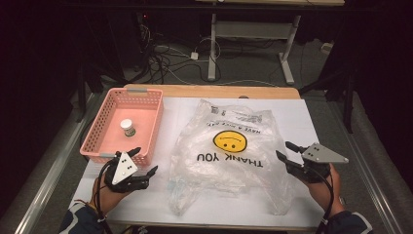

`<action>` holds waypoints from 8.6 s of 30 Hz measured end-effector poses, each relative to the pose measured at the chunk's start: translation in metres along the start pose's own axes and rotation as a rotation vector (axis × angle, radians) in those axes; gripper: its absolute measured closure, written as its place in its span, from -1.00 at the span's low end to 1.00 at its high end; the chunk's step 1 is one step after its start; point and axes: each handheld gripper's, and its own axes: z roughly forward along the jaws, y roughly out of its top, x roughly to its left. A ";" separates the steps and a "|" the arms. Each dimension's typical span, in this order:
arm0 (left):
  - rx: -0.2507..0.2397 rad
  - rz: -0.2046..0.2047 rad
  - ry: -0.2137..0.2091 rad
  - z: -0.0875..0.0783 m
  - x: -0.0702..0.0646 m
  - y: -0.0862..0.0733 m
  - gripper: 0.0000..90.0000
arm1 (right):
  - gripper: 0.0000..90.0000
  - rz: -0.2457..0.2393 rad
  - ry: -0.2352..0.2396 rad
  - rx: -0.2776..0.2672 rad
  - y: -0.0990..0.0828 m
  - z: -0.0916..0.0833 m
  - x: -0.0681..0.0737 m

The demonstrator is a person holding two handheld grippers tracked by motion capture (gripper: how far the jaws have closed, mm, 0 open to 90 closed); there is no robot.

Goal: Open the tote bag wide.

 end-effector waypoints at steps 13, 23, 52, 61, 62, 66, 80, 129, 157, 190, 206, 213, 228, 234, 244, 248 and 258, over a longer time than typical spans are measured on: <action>0.008 0.002 -0.001 -0.001 -0.001 -0.001 -0.56 | 0.20 -0.107 0.170 0.007 0.031 0.002 0.038; 0.009 -0.009 -0.013 0.002 -0.001 -0.001 -0.56 | 0.21 -0.041 0.016 0.071 0.034 0.031 -0.020; 0.010 0.037 -0.066 0.013 0.001 0.002 -0.55 | 1.00 0.269 -0.285 0.307 0.019 0.158 -0.131; 0.007 0.037 -0.053 0.011 0.000 0.003 -0.55 | 1.00 0.359 -0.344 0.305 -0.005 0.114 -0.138; 0.006 0.037 -0.052 0.011 0.000 0.004 -0.55 | 1.00 0.354 -0.337 0.309 -0.007 0.109 -0.135; 0.003 0.035 -0.043 0.009 -0.001 0.004 -0.55 | 0.99 0.312 -0.300 0.307 -0.013 0.092 -0.121; 0.009 0.032 -0.038 0.008 -0.002 0.004 -0.55 | 0.56 0.215 -0.238 0.257 -0.009 0.046 -0.087; -0.066 0.014 0.002 -0.008 0.012 0.016 -0.55 | 1.00 -0.173 0.261 0.220 0.067 0.099 0.067; 0.569 -0.186 0.091 0.095 0.161 0.027 -0.32 | 0.99 -0.118 0.103 -0.105 0.123 0.068 0.050; 0.141 -0.145 0.061 0.032 0.123 0.070 0.07 | 1.00 -0.125 0.082 -0.119 0.122 0.066 0.051; -0.162 0.060 -0.159 0.002 0.020 0.117 0.07 | 1.00 -0.121 0.097 -0.089 0.118 0.072 0.056; -0.183 0.152 -0.243 0.010 -0.018 0.131 0.07 | 1.00 -0.121 0.099 -0.082 0.117 0.074 0.058; -0.057 0.216 -0.357 0.113 -0.076 0.132 0.07 | 1.00 -0.117 0.122 -0.062 0.115 0.079 0.060; -0.005 0.212 -0.315 0.152 -0.081 0.127 0.07 | 1.00 -0.105 0.138 -0.031 0.109 0.084 0.060; 0.048 0.156 -0.277 0.193 -0.072 0.123 0.06 | 1.00 -0.080 0.143 0.013 0.098 0.099 0.059; 0.045 0.141 -0.281 0.186 -0.072 0.124 -0.10 | 1.00 -0.081 0.143 0.026 0.096 0.100 0.058; -0.072 0.233 -0.235 0.111 -0.072 0.125 -0.25 | 1.00 -0.081 0.143 0.051 0.092 0.102 0.055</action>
